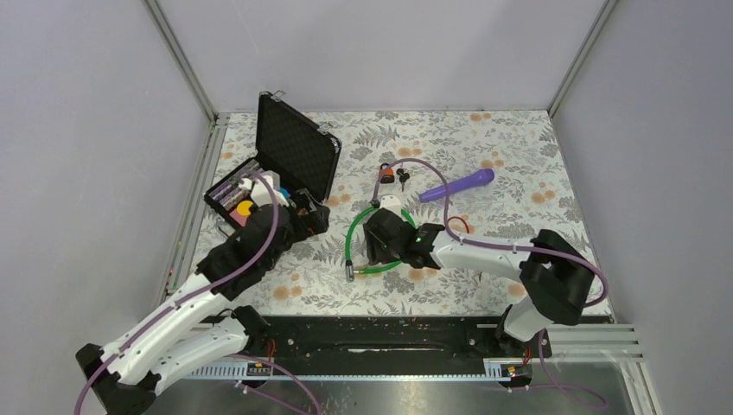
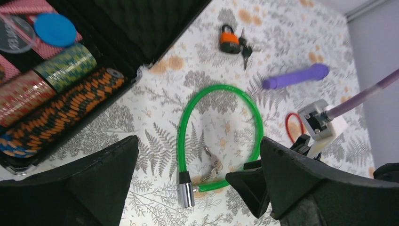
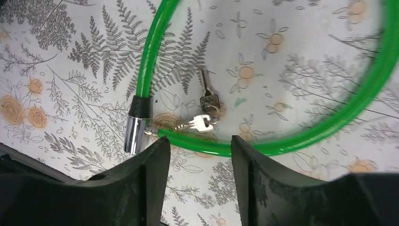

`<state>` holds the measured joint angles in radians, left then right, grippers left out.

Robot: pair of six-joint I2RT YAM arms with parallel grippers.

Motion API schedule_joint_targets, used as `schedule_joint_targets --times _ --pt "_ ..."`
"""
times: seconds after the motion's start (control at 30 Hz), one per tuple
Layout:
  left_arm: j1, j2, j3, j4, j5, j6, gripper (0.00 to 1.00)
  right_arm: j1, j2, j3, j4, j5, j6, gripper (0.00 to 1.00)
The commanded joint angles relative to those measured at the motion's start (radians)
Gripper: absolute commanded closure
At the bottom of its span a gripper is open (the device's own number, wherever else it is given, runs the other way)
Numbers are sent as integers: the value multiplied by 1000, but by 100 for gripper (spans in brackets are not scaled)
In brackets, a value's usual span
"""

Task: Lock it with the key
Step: Place the lock at the center of the board, then reset both arms

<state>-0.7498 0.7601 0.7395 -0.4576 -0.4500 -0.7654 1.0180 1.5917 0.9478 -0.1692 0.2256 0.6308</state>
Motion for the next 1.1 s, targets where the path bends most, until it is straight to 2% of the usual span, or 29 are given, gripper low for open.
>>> schedule_joint_targets --times 0.0,0.17,0.37,0.4,0.43,0.63,0.83,1.07 --pt "-5 -53 124 -136 -98 65 1 -24 -147 29 -89 122 -18 41" --pt "-4 -152 160 -209 -108 87 1 -38 -389 -10 -234 292 -29 35" --pt "-5 -275 185 -298 -139 108 1 -38 -827 -58 -456 550 5 19" --pt "-5 -297 189 -314 -148 111 1 -38 -907 -61 -491 583 4 16" --pt "-5 -316 191 -328 -156 113 1 -38 -985 -64 -523 607 -3 2" --pt "-4 -426 194 -375 -170 133 1 -37 -1358 -5 -668 693 -9 0" --pt "-4 -477 196 -394 -165 129 1 -38 -1493 93 -719 709 -39 0" --pt "-5 -485 207 -407 -162 124 1 -38 -1512 126 -733 721 -46 1"
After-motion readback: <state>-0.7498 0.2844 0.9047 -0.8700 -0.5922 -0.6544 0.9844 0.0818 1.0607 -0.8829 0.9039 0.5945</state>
